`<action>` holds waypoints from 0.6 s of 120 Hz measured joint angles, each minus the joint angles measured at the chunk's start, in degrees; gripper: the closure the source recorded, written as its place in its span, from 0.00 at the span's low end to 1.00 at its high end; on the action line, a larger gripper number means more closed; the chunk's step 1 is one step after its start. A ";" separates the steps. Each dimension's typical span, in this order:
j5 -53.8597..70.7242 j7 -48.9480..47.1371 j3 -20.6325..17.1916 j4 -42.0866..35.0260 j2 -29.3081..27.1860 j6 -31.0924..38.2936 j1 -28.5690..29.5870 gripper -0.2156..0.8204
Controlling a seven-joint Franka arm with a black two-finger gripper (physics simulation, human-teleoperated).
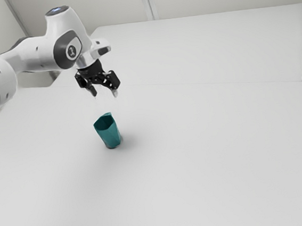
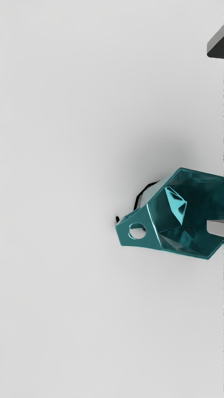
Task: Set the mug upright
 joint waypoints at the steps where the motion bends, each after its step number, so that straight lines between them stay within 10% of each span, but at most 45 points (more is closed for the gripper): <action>1: -0.03 0.05 0.01 0.59 0.00 -0.44 0.02 0.25; 72: -0.40 4.50 0.08 9.48 -3.90 -16.83 0.29 0.21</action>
